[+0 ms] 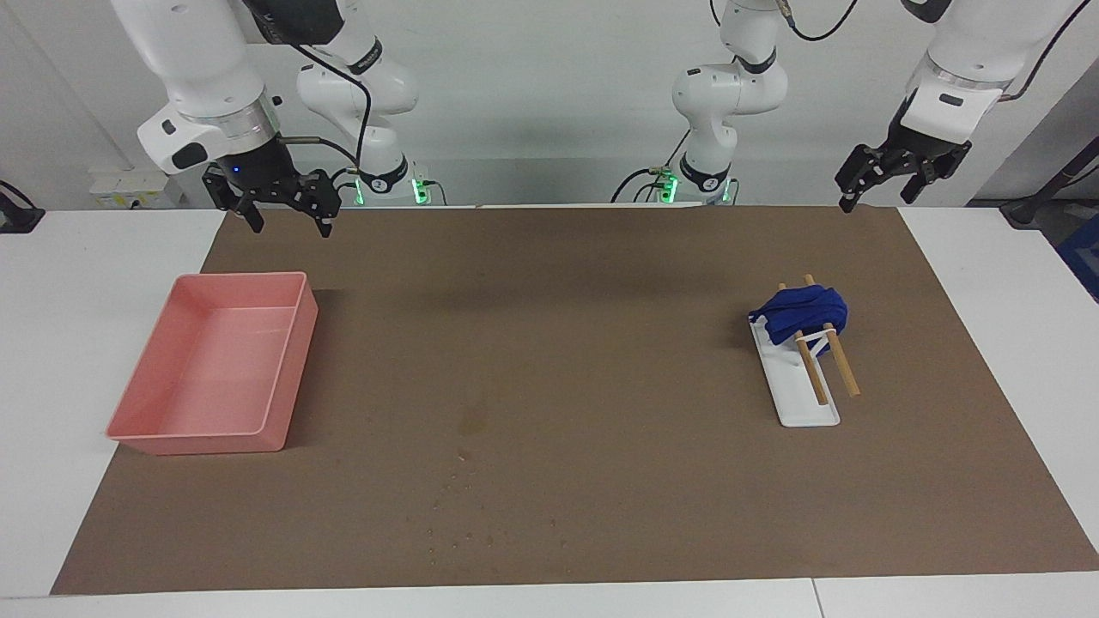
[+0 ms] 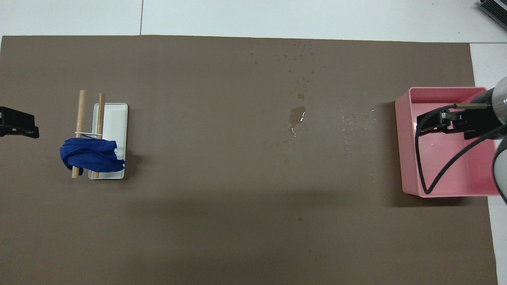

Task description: Wipe water with towel using both arms

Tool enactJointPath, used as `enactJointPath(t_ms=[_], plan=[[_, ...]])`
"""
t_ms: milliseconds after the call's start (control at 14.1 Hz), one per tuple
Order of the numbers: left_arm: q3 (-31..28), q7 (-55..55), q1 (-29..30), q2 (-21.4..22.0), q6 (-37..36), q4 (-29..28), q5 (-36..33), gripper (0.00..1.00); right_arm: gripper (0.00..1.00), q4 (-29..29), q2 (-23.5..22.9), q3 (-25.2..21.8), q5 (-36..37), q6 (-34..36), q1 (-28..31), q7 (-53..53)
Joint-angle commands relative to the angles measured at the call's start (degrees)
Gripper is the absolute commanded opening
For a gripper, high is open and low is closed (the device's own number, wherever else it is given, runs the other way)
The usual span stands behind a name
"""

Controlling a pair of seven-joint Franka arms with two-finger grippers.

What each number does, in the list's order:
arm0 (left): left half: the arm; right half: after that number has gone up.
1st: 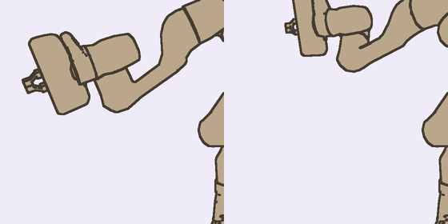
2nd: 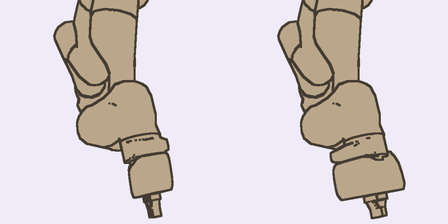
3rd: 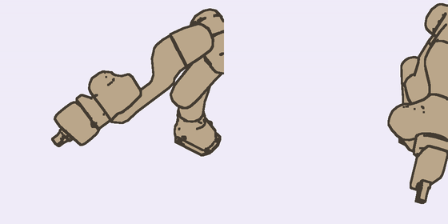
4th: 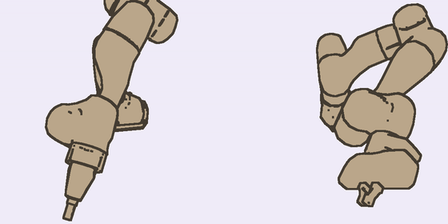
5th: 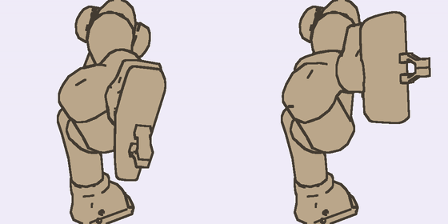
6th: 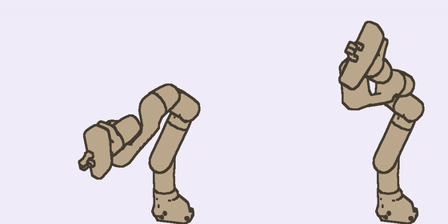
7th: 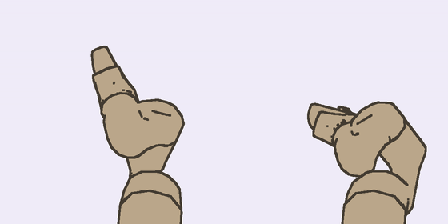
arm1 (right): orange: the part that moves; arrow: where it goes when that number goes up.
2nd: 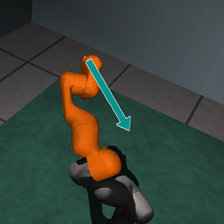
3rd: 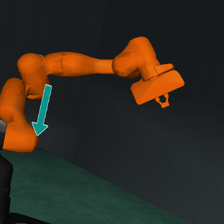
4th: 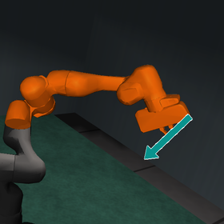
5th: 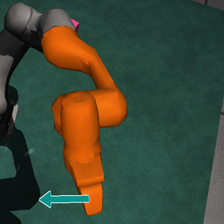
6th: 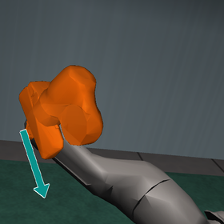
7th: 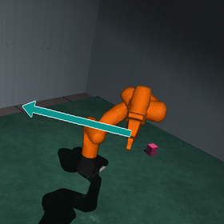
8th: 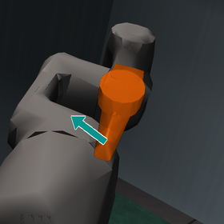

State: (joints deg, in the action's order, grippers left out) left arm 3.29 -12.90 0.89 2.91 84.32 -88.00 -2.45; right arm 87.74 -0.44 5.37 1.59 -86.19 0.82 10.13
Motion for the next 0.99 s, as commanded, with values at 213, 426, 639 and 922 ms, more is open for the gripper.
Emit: enactJointPath(t_ms=[213, 426, 639, 922], plan=[[-0.4, -26.3, -1.2, 9.0, 11.4, -17.8, -0.1, 1.0, 1.0, 3.2, 2.4, 0.2, 0.3, -2.3, 0.1, -0.1], [-0.4, -37.0, -0.7, 12.8, 18.3, -25.9, 0.2, 1.0, 1.0, 3.2, 2.2, 0.2, 1.0, -2.8, 0.0, 2.2], [-1.0, -43.3, 0.3, 14.6, 22.3, -30.6, 0.5, 1.0, 1.0, 3.2, 2.3, 0.3, 0.8, -2.8, 0.0, 3.3], [-1.0, -55.9, 0.6, 16.1, 30.6, -38.1, 0.5, 1.0, 1.0, 4.0, 2.5, 0.3, 0.8, -2.7, 0.0, 2.9]])
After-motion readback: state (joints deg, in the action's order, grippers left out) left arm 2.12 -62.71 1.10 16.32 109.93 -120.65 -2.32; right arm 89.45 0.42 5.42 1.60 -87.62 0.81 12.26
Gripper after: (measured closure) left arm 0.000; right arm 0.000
